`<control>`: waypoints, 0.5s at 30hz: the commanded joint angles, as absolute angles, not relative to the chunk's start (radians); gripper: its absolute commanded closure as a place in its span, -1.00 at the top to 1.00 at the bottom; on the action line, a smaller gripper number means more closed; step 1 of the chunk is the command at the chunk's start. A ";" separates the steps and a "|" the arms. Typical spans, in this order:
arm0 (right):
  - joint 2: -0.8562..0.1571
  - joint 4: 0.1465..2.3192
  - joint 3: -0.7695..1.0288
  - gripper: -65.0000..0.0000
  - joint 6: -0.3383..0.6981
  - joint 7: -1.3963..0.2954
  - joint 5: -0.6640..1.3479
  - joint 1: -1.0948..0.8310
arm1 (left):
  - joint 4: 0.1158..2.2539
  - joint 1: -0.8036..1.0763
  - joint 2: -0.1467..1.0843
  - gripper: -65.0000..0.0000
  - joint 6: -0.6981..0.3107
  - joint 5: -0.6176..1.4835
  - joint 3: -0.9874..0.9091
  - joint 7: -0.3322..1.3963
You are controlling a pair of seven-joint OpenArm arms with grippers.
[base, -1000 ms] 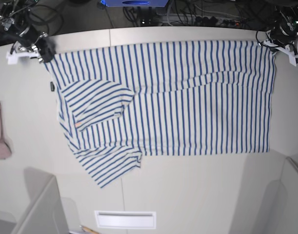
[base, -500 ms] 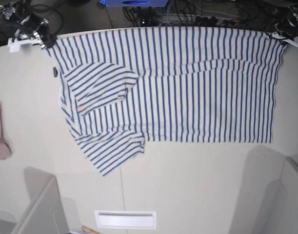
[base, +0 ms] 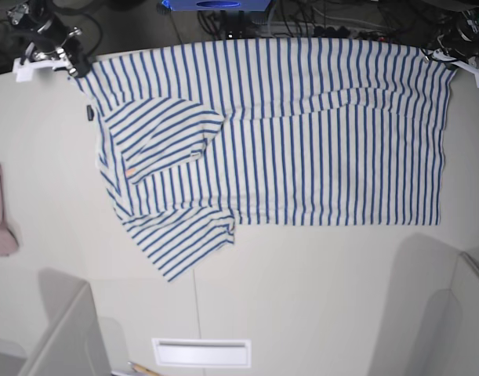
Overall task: Fold the T-shirt properly
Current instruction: 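Drag the shirt toward the robot with both grippers and release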
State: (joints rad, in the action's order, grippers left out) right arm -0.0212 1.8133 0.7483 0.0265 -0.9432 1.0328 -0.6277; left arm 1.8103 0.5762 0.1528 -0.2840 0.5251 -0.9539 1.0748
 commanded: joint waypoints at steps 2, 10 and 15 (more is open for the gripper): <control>-0.030 1.833 0.753 -1.00 0.031 -0.937 1.043 -0.638 | 1.824 0.585 0.166 -1.00 -0.278 0.526 -0.964 1.061; -0.031 1.833 0.756 -1.00 0.030 -0.937 1.043 -0.648 | 1.825 0.587 0.166 -1.00 -0.278 0.518 -0.967 1.066; -0.031 1.833 0.756 -1.00 0.028 -0.938 1.043 -0.664 | 1.830 0.622 0.165 -0.87 -0.278 0.518 -0.970 1.066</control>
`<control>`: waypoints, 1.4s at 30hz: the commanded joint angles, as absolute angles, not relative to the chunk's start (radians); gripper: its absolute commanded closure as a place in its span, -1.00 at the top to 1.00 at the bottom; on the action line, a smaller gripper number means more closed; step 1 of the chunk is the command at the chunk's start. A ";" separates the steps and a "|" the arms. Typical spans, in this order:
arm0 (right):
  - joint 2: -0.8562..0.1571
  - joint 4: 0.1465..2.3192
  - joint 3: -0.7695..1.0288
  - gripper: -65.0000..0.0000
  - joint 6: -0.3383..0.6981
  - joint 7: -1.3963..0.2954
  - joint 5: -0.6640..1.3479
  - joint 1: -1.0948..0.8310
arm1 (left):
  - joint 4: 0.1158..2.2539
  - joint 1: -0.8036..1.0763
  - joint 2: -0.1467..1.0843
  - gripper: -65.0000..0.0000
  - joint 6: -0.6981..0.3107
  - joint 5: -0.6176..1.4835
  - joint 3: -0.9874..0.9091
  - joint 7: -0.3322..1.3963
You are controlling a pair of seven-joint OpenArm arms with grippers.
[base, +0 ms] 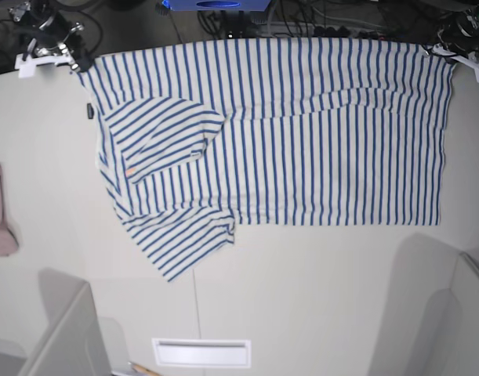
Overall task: Fold the T-shirt properly
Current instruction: 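Drag the shirt toward the robot with both grippers and release, then reach both grippers down to the shirt's hem corners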
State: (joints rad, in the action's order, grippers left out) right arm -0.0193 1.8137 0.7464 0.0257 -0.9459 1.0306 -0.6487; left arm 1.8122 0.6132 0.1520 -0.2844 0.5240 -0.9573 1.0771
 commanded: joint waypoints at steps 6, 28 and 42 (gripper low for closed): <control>-0.031 1.880 0.757 -0.40 0.028 -0.935 1.043 -0.667 | 1.831 0.628 0.125 0.21 -0.278 0.524 -1.099 1.066; -0.225 1.689 0.539 -0.38 0.038 -0.932 0.812 -0.090 | 1.971 0.386 0.140 -1.00 -0.278 0.516 -1.072 1.067; -0.297 0.885 0.311 -0.12 0.211 -0.851 0.688 0.515 | 1.969 0.355 0.159 -1.00 -0.277 0.516 -0.903 1.073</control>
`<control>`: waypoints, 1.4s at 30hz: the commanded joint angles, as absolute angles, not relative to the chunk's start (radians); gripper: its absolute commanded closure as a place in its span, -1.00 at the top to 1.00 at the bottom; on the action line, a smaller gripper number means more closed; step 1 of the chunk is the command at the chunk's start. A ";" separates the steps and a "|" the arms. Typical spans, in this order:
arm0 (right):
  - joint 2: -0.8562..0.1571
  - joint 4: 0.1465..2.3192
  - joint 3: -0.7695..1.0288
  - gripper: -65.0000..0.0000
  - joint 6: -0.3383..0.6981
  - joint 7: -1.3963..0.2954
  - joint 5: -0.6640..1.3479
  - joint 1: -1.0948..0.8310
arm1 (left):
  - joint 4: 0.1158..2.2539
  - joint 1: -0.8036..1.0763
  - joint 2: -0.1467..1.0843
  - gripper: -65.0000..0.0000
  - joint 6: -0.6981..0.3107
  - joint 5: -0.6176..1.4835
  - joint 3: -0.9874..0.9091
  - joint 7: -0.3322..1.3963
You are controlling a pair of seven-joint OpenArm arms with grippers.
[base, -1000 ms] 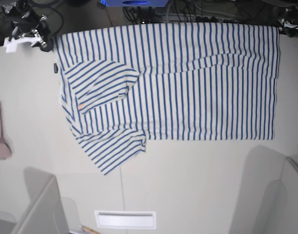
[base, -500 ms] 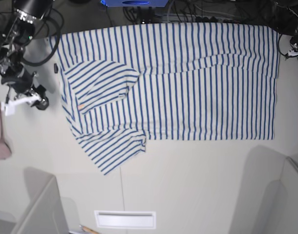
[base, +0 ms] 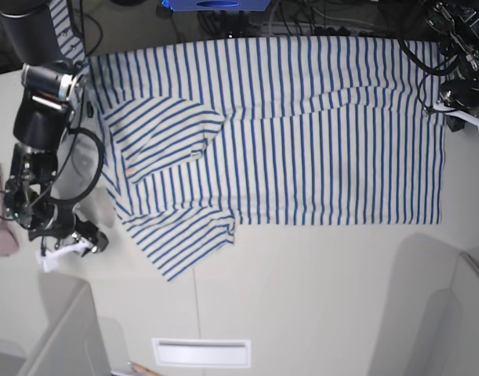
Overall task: Fold the T-shirt properly
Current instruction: 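Reach both grippers down to the shirt's hem corners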
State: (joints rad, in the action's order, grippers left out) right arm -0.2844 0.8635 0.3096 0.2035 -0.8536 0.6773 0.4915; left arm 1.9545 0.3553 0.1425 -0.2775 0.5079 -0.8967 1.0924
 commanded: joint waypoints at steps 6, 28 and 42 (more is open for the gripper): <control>-0.308 0.472 0.160 0.02 0.278 -0.641 0.688 0.687 | 1.969 0.383 0.159 -1.00 -0.277 0.513 -0.914 1.072; -0.229 0.355 -0.151 -0.09 0.285 -0.552 0.688 0.731 | 1.956 0.369 0.160 -1.00 -0.277 0.410 -1.018 1.070; -0.206 0.354 -0.142 -1.00 0.285 -0.524 0.549 0.725 | 1.886 0.285 0.245 -1.00 -0.275 0.410 -0.875 1.073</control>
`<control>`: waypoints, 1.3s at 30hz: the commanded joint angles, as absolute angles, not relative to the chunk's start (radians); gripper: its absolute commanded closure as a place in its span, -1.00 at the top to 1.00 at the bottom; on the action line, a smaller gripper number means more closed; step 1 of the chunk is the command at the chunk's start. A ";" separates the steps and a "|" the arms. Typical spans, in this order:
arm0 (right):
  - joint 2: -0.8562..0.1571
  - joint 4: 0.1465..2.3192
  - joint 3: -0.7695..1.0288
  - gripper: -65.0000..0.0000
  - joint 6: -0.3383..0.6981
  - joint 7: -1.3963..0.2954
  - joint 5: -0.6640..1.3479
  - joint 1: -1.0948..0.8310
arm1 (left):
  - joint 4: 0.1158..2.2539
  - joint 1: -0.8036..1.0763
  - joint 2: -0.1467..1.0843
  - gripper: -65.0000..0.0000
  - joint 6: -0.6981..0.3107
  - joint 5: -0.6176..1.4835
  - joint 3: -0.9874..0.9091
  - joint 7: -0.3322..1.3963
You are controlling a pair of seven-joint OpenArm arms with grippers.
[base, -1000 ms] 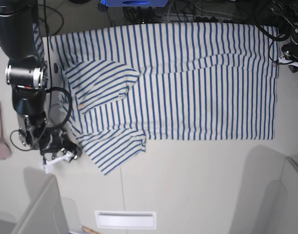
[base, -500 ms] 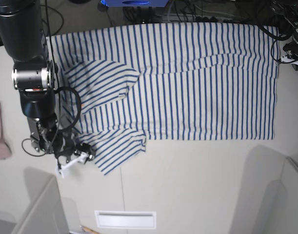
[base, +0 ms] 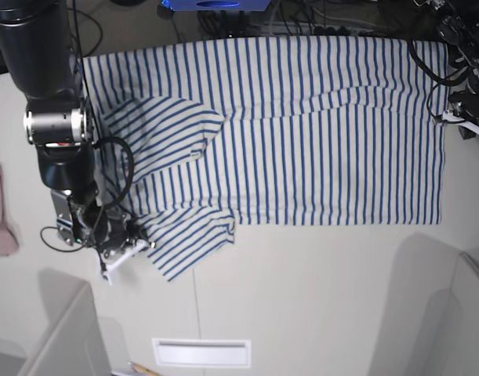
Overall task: Fold the T-shirt properly
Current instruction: 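Reach both grippers down to the shirt's hem corners, then grasp the hem corners with both grippers and lift them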
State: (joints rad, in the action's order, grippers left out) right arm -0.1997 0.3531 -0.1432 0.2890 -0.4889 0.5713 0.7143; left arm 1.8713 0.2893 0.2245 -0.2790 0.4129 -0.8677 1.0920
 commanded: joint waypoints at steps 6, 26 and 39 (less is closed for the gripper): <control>-0.206 0.354 -0.142 -1.00 0.285 -0.524 0.549 0.725 | 1.727 0.170 0.306 -0.91 -0.274 0.410 -0.888 1.073; -0.209 0.354 -0.142 -1.00 0.283 -0.526 0.549 0.730 | 0.977 -0.363 0.576 0.94 -0.272 0.409 -0.613 0.926; -0.211 0.354 -0.142 -1.00 0.283 -0.524 0.549 0.730 | 0.510 -0.619 0.575 0.94 -0.272 0.414 -0.288 0.645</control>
